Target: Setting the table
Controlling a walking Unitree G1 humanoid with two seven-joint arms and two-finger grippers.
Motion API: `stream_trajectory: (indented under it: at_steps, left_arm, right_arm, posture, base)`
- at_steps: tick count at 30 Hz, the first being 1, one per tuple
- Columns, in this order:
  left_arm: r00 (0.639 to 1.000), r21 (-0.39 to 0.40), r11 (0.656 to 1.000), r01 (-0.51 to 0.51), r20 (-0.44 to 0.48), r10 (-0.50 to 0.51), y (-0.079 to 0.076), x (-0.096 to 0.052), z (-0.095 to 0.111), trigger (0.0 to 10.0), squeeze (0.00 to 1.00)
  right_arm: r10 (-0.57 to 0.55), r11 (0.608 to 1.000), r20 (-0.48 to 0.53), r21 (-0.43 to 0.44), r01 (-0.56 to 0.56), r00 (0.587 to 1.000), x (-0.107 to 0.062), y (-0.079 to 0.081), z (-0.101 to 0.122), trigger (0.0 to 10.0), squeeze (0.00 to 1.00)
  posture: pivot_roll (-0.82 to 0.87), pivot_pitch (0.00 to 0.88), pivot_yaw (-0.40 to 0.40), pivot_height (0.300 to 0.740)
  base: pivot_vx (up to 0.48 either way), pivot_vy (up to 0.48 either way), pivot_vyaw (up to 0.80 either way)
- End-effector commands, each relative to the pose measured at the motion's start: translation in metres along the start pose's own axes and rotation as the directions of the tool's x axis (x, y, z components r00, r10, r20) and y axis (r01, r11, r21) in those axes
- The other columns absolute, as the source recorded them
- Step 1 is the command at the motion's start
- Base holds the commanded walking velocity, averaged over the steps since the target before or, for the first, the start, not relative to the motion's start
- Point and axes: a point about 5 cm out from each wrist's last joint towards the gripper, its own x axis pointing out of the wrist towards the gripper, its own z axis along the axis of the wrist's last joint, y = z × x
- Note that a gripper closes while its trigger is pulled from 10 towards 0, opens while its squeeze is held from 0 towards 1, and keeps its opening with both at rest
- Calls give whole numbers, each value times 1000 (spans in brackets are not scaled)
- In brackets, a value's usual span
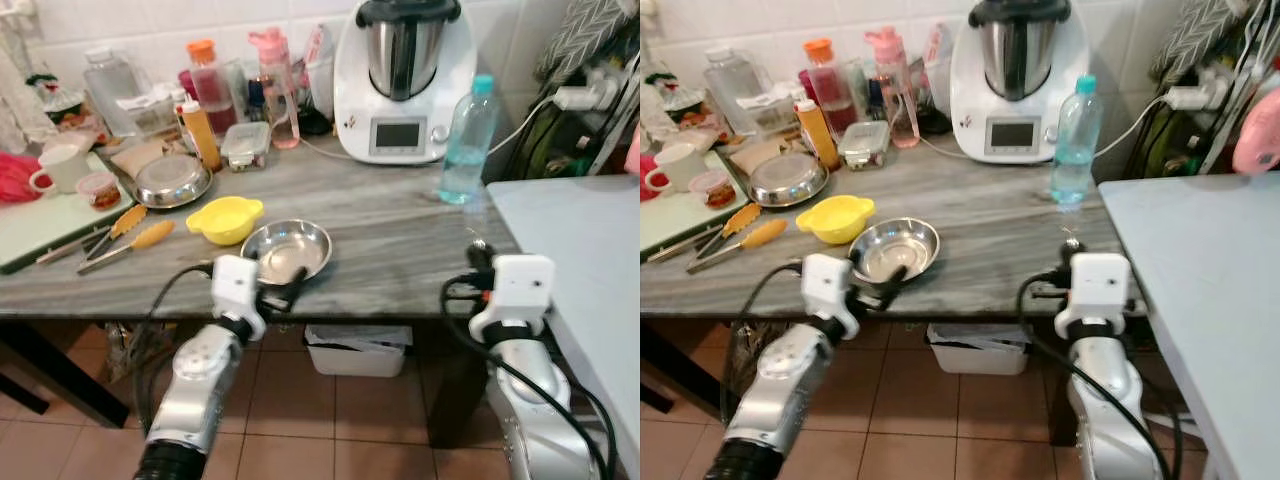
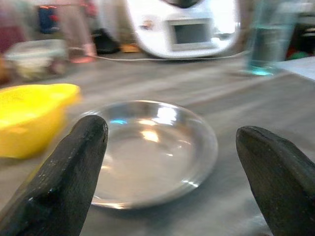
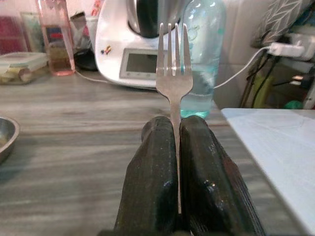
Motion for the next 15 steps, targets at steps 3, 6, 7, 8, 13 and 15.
stream_trajectory:
  at_steps: [3, 6, 7, 8, 13, 15]
  left_arm:
    - [999, 15, 999, 39, 19, -40, -8, 4, 6, 10000, 0]
    - [999, 19, 999, 39, 16, -39, -7, 3, 6, 10000, 0]
    - [999, 22, 999, 39, 14, -39, -6, 1, 6, 10000, 0]
    - [999, 23, 999, 39, 13, -39, -6, 1, 6, 10000, 0]
    - [999, 26, 999, 35, 13, -35, -3, -6, 7, 10000, 0]
    - [999, 27, 999, 34, 13, -34, -1, -9, 8, 10000, 0]
  right_arm:
    - [-31, 1000, 8, -6, 31, 1000, 0, -9, 1, 10000, 0]
    - [-32, 999, 5, -4, 32, 999, -1, -9, 0, 10000, 0]
    - [-33, 999, 4, -2, 33, 999, -1, -8, 0, 10000, 0]
    - [-33, 999, 3, -2, 33, 999, -1, -8, 0, 10000, 0]
    - [-29, 1000, 0, 3, 29, 1000, -2, -6, -1, 10000, 0]
    - [-28, 1000, -1, 5, 28, 1000, -2, -6, -1, 10000, 0]
  posture:
    - [-177, 0, 103, 740]
    - [-175, 0, 104, 740]
    - [-173, 0, 103, 740]
    - [-173, 0, 103, 740]
    - [-167, 0, 104, 740]
    - [-163, 0, 104, 740]
  base:
    - [359, 0, 0]
    - [347, 0, 0]
    - [0, 0, 0]
    - [0, 0, 0]
    - [59, 0, 0]
    - [0, 0, 0]
